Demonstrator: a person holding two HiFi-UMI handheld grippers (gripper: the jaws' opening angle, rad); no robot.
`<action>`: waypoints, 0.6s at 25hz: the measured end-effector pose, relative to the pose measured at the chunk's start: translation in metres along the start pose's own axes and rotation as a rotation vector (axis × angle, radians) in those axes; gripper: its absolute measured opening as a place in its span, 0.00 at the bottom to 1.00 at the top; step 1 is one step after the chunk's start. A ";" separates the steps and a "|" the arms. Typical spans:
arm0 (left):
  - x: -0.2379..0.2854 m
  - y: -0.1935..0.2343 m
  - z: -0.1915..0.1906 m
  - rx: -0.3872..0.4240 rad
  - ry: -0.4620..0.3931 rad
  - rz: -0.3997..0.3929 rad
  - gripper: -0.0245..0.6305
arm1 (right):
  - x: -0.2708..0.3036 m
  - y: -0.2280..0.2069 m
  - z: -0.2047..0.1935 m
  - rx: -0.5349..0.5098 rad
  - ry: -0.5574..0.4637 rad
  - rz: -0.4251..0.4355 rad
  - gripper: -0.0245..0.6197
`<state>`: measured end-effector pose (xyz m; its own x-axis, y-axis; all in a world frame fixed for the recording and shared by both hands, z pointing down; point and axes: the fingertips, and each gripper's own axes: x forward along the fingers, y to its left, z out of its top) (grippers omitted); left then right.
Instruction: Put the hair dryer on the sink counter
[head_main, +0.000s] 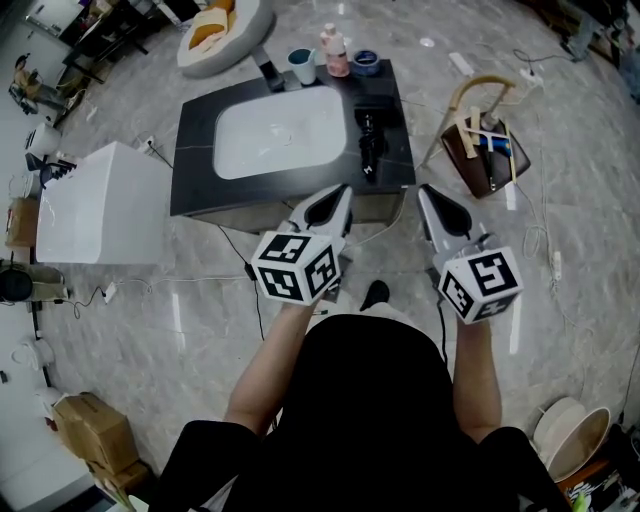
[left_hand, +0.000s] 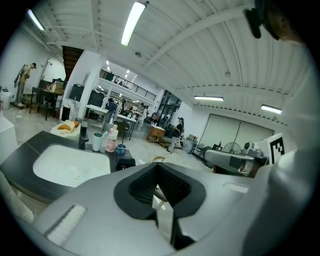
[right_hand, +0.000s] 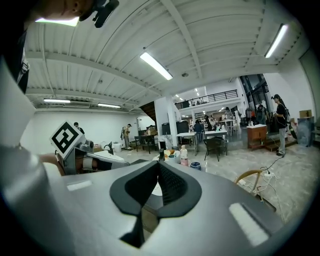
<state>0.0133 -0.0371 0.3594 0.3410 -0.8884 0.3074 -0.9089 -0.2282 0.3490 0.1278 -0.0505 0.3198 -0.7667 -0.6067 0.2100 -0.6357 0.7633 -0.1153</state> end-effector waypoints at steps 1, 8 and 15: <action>-0.003 -0.002 0.002 0.016 -0.008 -0.004 0.04 | -0.001 0.002 0.001 -0.006 0.000 0.003 0.05; -0.018 -0.012 0.018 0.121 -0.056 -0.016 0.03 | -0.004 0.011 0.008 -0.031 0.000 0.008 0.05; -0.020 -0.013 0.025 0.173 -0.073 -0.024 0.03 | -0.002 0.016 0.010 -0.033 -0.012 -0.013 0.05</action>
<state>0.0126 -0.0262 0.3269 0.3509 -0.9067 0.2338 -0.9304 -0.3095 0.1961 0.1186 -0.0393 0.3077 -0.7593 -0.6195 0.1993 -0.6426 0.7620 -0.0801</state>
